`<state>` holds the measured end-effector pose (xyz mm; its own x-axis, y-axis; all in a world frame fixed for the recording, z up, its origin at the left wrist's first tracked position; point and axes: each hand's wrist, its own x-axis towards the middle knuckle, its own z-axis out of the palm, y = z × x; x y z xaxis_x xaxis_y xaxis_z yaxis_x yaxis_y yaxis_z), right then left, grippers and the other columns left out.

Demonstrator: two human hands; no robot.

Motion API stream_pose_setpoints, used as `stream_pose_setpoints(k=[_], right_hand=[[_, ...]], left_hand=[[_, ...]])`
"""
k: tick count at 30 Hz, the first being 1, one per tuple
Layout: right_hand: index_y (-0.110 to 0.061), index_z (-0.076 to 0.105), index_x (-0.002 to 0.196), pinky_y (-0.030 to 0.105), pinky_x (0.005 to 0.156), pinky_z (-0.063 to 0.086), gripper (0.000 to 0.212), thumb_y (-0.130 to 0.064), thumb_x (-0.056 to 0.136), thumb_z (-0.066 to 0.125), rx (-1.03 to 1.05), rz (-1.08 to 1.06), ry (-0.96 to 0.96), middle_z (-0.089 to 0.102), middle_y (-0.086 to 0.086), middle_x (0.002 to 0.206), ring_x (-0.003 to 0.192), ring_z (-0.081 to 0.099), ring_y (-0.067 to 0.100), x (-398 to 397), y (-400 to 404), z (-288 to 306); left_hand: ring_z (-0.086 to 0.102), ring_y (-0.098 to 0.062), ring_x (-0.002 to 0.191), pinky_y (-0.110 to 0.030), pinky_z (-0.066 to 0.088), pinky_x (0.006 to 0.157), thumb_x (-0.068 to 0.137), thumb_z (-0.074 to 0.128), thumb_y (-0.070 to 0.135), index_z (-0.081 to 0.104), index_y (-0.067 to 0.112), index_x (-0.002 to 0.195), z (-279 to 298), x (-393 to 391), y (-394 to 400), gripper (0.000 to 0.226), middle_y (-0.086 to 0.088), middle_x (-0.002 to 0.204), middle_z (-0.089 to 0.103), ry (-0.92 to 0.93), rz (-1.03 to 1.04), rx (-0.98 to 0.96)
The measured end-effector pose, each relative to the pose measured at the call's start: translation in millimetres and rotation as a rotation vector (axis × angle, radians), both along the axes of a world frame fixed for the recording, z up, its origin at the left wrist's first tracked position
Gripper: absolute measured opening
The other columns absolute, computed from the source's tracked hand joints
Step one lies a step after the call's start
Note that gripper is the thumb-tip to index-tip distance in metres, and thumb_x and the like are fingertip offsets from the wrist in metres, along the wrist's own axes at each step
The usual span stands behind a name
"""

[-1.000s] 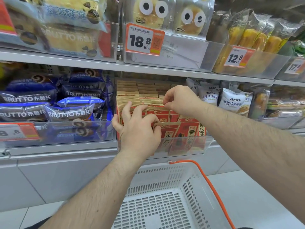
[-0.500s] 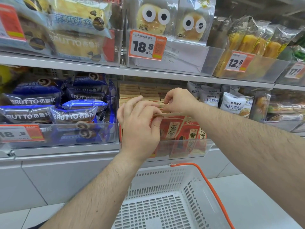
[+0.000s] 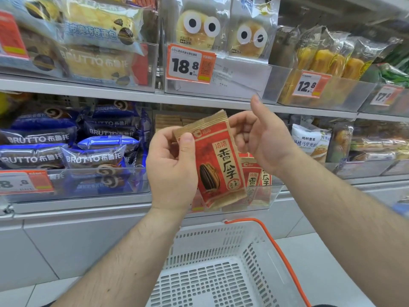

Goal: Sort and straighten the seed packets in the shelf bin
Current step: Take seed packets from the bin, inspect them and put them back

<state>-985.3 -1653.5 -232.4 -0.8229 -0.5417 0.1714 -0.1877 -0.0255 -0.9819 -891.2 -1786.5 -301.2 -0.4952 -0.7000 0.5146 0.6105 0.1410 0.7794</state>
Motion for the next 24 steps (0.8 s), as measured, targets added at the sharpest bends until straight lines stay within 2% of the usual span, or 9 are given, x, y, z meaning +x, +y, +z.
stream_pose_setpoints(k=[3,5,7,10,12,17,19,21,24], right_hand=[[-0.002,0.066,0.085,0.027,0.051,0.033,0.053,-0.053,0.090,0.050,0.062,-0.019,0.093,0.058,0.009,0.066,0.051,0.042,0.016,22.9,5.7,-6.5],[-0.004,0.063,0.080,0.023,0.048,0.036,0.034,-0.033,0.096,0.060,0.131,-0.146,0.140,0.055,0.001,0.053,0.045,0.045,0.011,36.7,6.0,-17.8],[-0.009,0.064,0.078,0.023,0.045,0.042,0.021,-0.019,0.096,0.062,0.150,-0.258,0.092,0.059,-0.003,0.053,0.045,0.054,0.008,45.3,7.8,-35.0],[-0.011,0.065,0.079,0.021,0.041,0.043,0.019,-0.018,0.096,0.062,0.128,-0.346,-0.037,0.064,0.000,0.058,0.047,0.060,0.011,51.9,18.3,-59.5],[-0.012,0.065,0.075,0.016,0.041,0.041,0.023,-0.020,0.096,0.062,0.100,-0.377,-0.110,0.064,-0.004,0.057,0.046,0.059,0.006,56.3,25.8,-72.4],[-0.011,0.066,0.074,0.013,0.041,0.039,0.027,-0.024,0.097,0.061,0.061,-0.429,-0.234,0.063,-0.007,0.053,0.044,0.056,0.002,65.7,34.8,-100.8],[-0.008,0.070,0.078,0.018,0.048,0.045,0.026,-0.024,0.096,0.062,0.055,-0.455,-0.251,0.069,-0.001,0.063,0.054,0.064,0.008,65.0,37.5,-107.3],[-0.003,0.072,0.087,0.021,0.050,0.048,0.024,-0.022,0.096,0.062,0.008,-0.481,-0.319,0.072,0.008,0.073,0.061,0.068,0.015,63.9,39.4,-111.8],[0.001,0.071,0.095,0.018,0.043,0.045,0.023,-0.020,0.095,0.062,-0.054,-0.507,-0.421,0.071,0.010,0.074,0.055,0.066,0.014,63.4,41.1,-119.9]], left_hand=[[0.064,-0.005,0.075,-0.030,0.057,0.070,0.100,0.058,0.014,0.059,0.023,0.089,-4.8,-2.3,3.3,0.015,0.010,0.079,0.067,-0.148,-0.126,0.066],[0.062,-0.002,0.068,-0.028,0.053,0.067,0.100,0.058,0.012,0.061,0.023,0.087,-14.9,-4.5,9.2,0.017,0.014,0.069,0.067,-0.251,-0.211,0.131],[0.069,-0.008,0.072,-0.031,0.056,0.068,0.101,0.056,0.011,0.064,0.020,0.089,-23.3,-3.5,19.1,0.017,0.009,0.073,0.073,-0.345,-0.342,0.241],[0.074,-0.030,0.090,-0.048,0.062,0.079,0.103,0.054,0.014,0.066,0.013,0.092,-30.2,0.5,33.2,0.016,-0.013,0.092,0.076,-0.438,-0.462,0.378],[0.072,-0.036,0.097,-0.054,0.060,0.082,0.103,0.054,0.020,0.066,0.012,0.092,-34.4,3.5,39.9,0.019,-0.018,0.100,0.074,-0.475,-0.475,0.431],[0.072,-0.029,0.078,-0.049,0.061,0.073,0.103,0.054,0.024,0.064,0.014,0.082,-49.0,6.1,48.4,0.025,-0.013,0.085,0.074,-0.520,-0.547,0.496],[0.072,-0.024,0.071,-0.044,0.062,0.067,0.102,0.056,0.023,0.064,0.013,0.084,-53.6,5.7,51.3,0.022,-0.010,0.080,0.074,-0.541,-0.558,0.527],[0.072,-0.023,0.071,-0.042,0.062,0.066,0.102,0.056,0.023,0.066,0.011,0.091,-57.6,4.2,53.7,0.019,-0.010,0.083,0.075,-0.552,-0.559,0.548],[0.072,-0.023,0.071,-0.042,0.062,0.067,0.101,0.057,0.022,0.067,0.010,0.091,-65.2,0.5,57.5,0.019,-0.010,0.081,0.075,-0.558,-0.534,0.557]])
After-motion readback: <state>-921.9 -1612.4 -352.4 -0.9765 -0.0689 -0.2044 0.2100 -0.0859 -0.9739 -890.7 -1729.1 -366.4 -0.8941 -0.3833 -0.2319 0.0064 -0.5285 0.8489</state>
